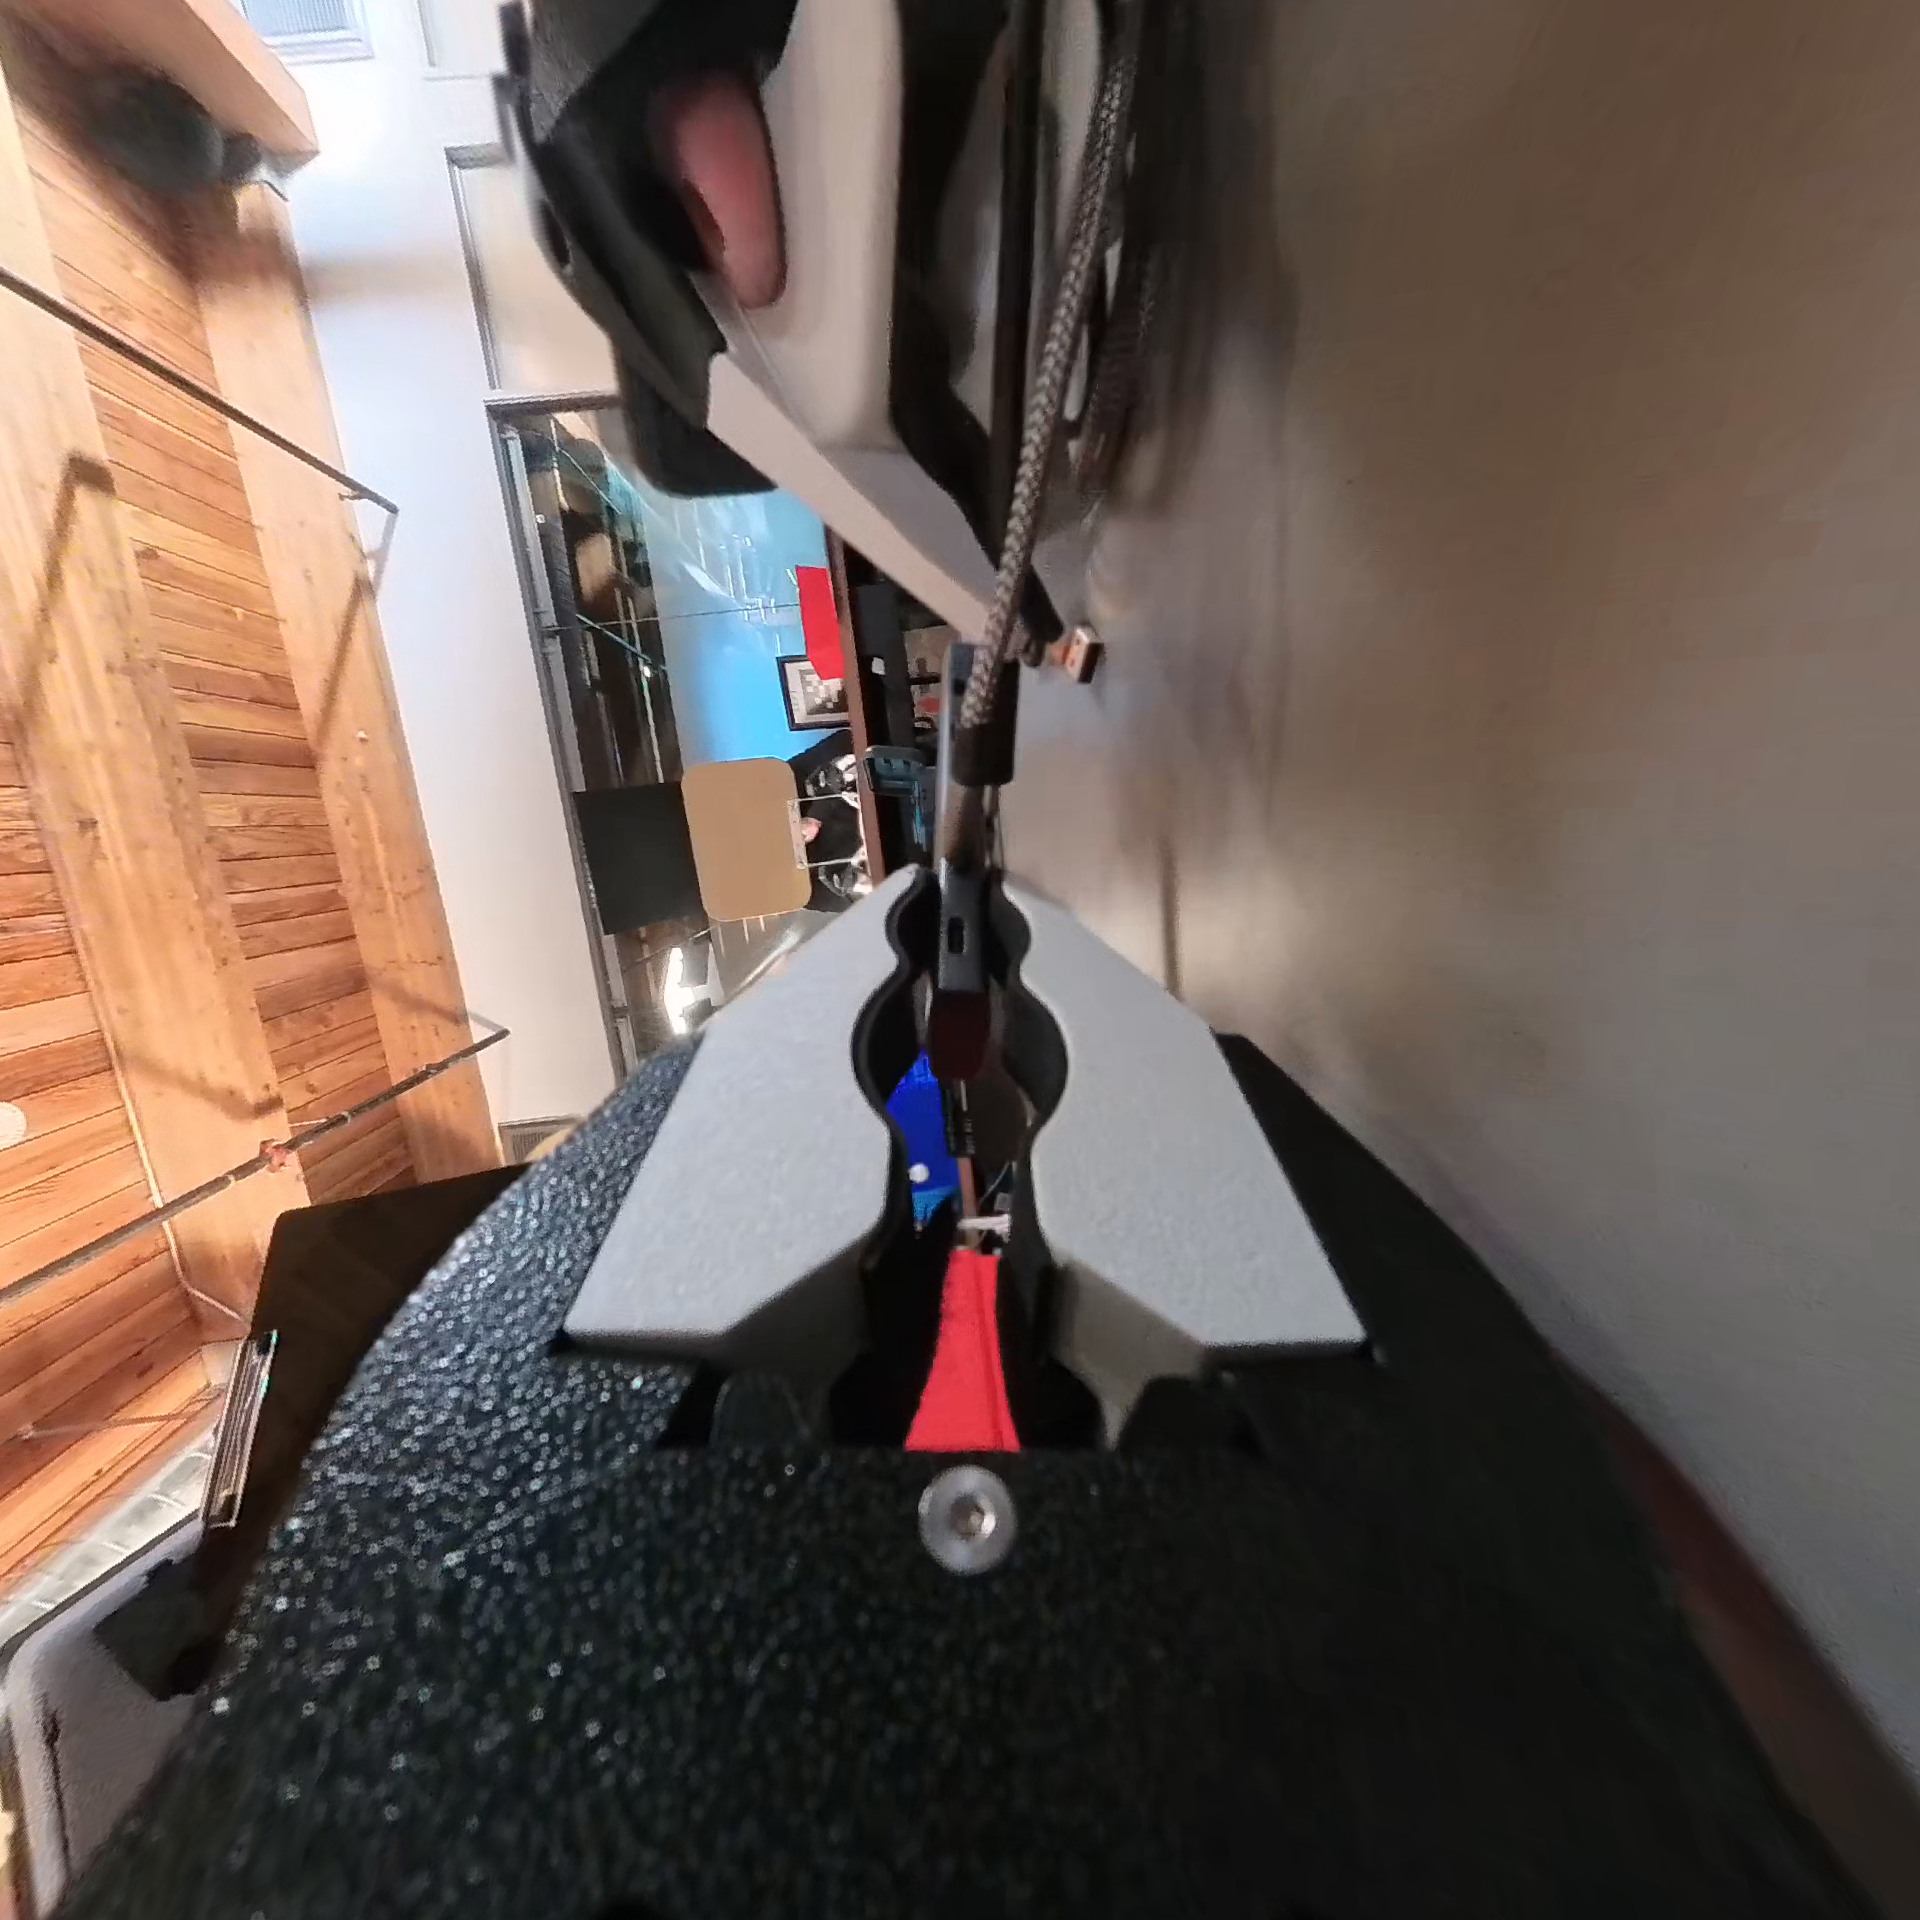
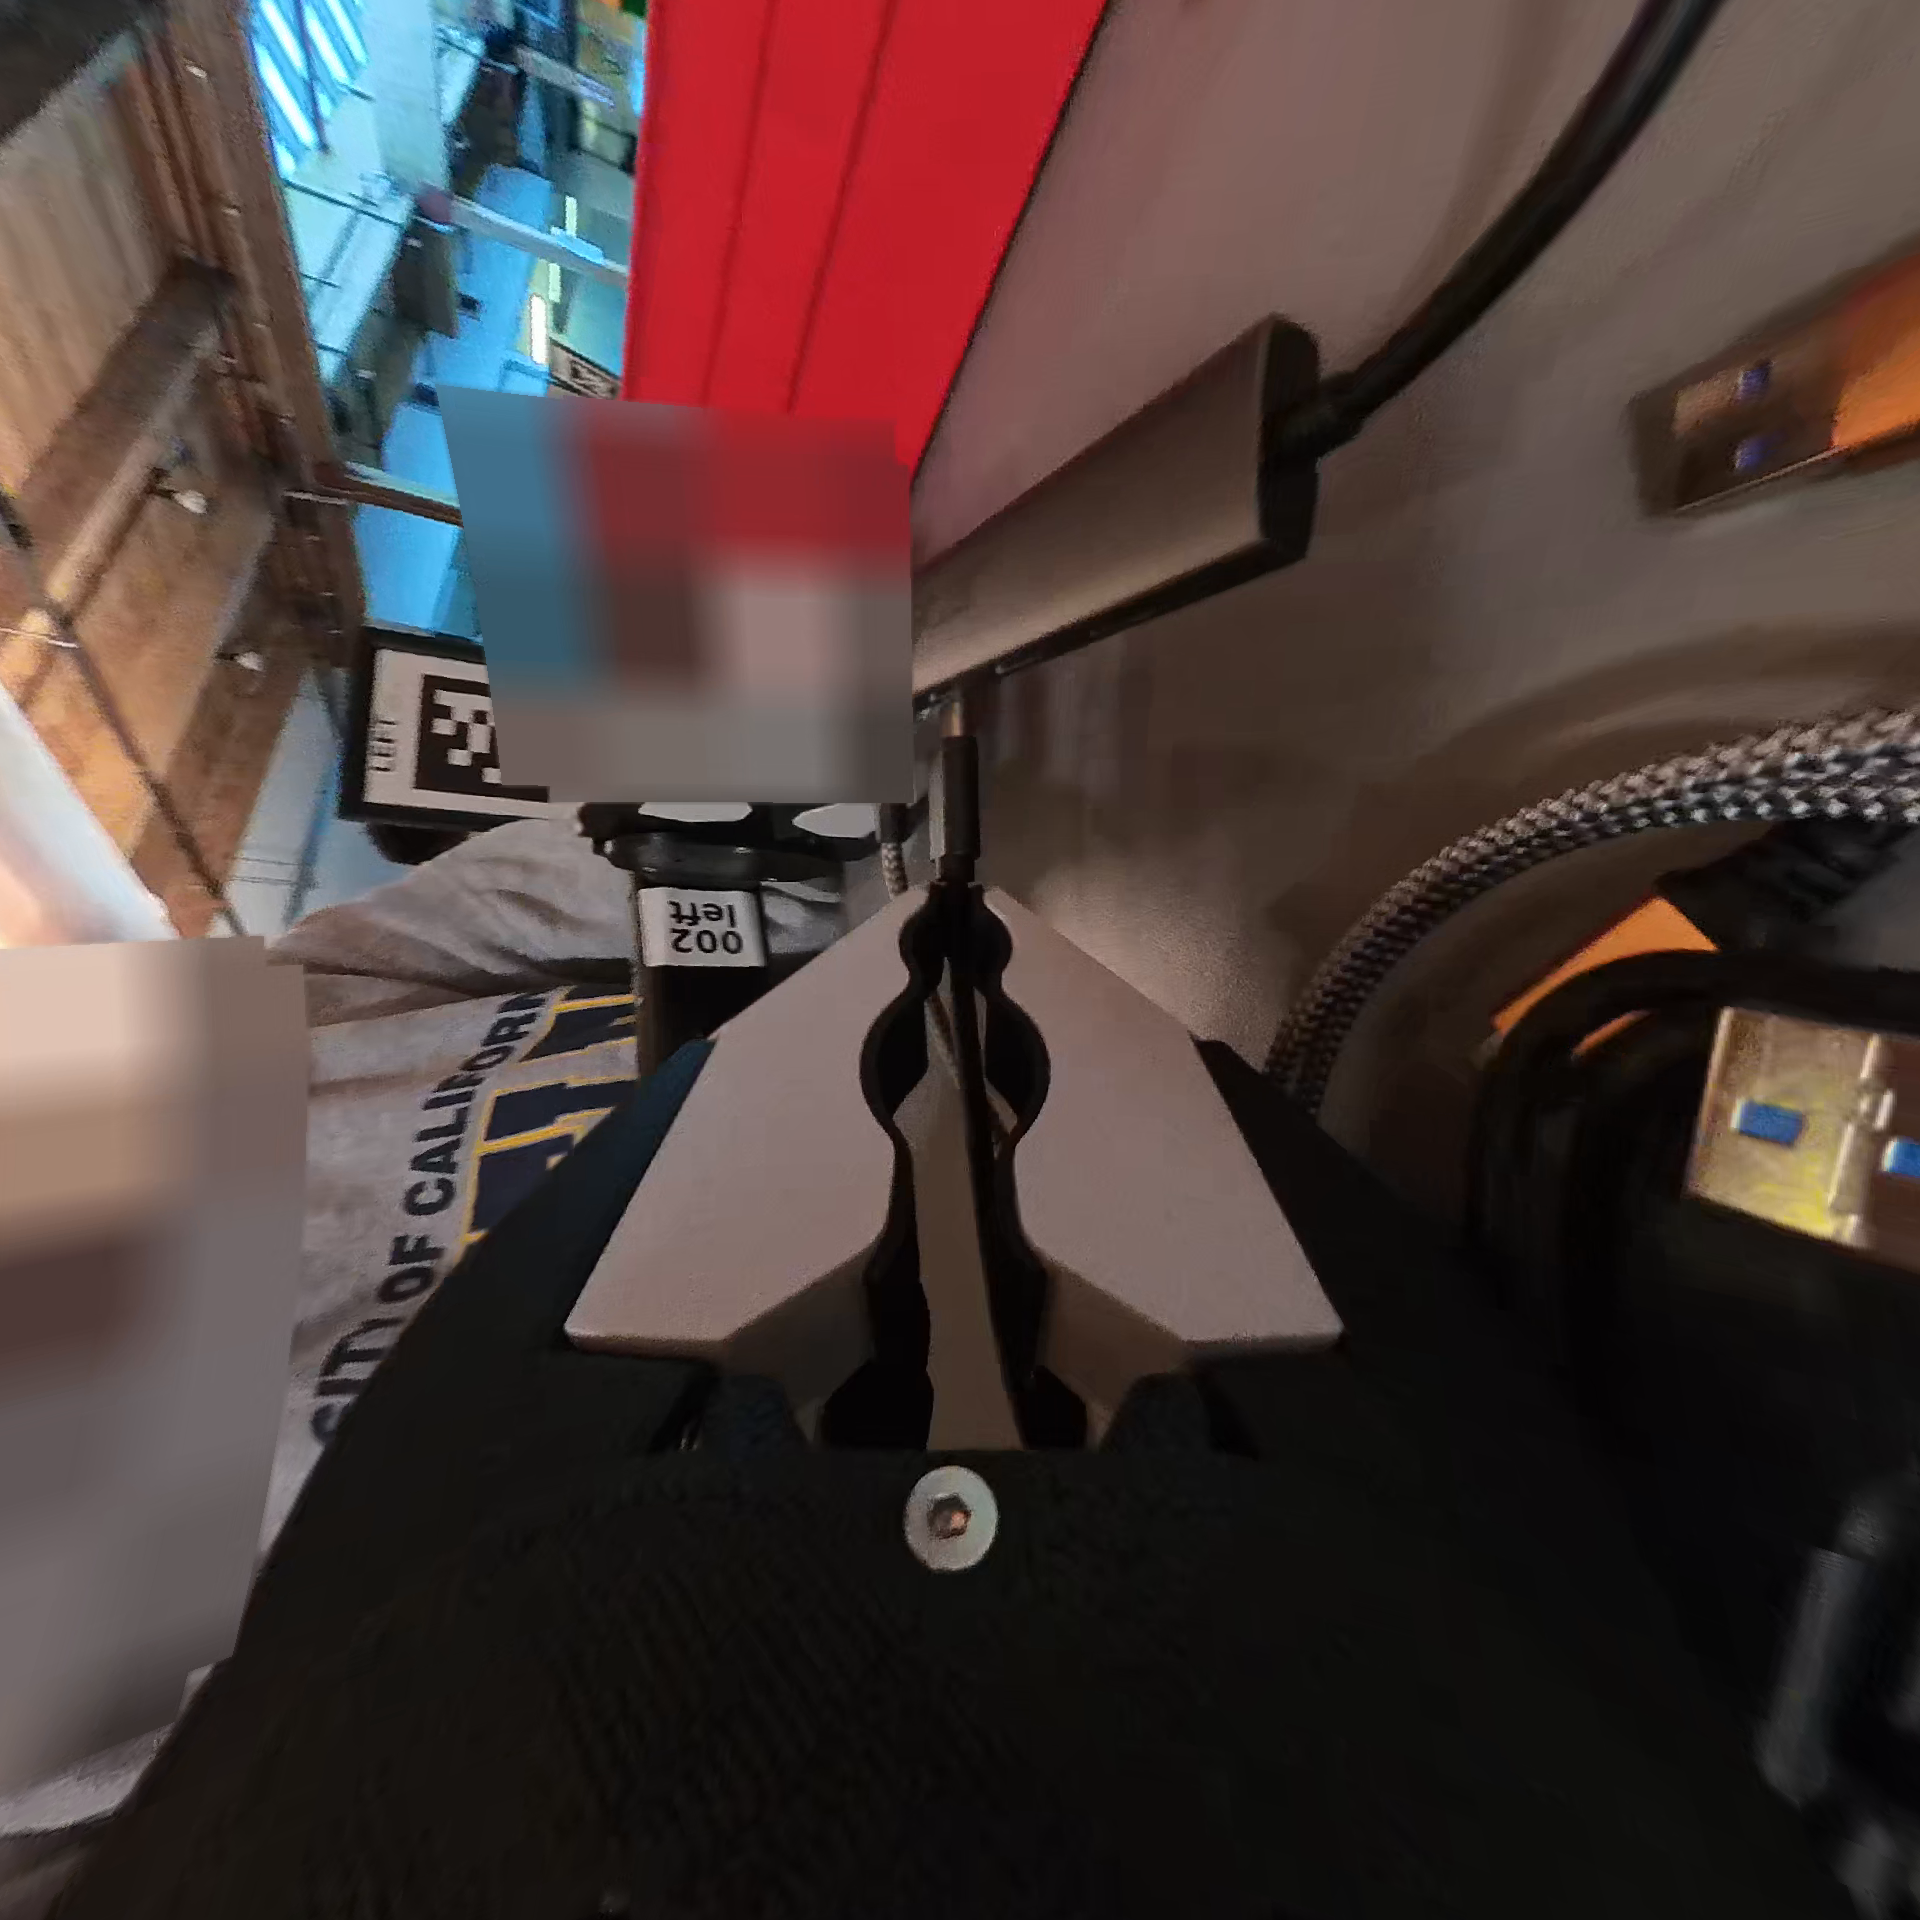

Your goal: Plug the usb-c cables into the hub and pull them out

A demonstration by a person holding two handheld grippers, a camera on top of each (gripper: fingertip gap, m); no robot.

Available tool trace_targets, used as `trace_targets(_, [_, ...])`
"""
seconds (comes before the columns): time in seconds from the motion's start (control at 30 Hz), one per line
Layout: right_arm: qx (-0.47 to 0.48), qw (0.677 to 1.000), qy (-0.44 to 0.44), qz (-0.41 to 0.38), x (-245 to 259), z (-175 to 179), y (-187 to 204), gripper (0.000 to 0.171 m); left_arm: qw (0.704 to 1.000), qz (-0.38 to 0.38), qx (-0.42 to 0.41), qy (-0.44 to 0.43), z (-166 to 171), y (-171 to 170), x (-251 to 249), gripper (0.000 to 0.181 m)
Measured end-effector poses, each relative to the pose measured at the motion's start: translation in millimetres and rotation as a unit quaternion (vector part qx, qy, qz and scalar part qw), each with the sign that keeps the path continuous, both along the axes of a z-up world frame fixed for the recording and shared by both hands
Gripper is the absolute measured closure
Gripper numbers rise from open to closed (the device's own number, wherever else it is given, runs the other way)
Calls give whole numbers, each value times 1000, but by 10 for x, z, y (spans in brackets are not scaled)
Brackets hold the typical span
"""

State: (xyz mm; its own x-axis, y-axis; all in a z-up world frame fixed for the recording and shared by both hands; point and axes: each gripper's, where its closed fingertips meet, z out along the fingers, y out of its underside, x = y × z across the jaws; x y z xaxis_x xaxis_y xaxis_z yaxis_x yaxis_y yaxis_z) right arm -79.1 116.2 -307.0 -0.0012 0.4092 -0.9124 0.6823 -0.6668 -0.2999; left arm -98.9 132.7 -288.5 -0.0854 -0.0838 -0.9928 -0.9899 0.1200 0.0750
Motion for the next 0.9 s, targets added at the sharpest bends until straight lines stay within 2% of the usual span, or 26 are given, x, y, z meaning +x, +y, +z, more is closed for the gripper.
trace_targets(0.2, [-57,997,44,-7,22,176,16,170,1000,-7,12,4,33,-8,-1,174])
trace_targets(0.9, [-44,998,49,-19,10,133,45,170,1000,-13,19,-9,32,-16,-33,174])
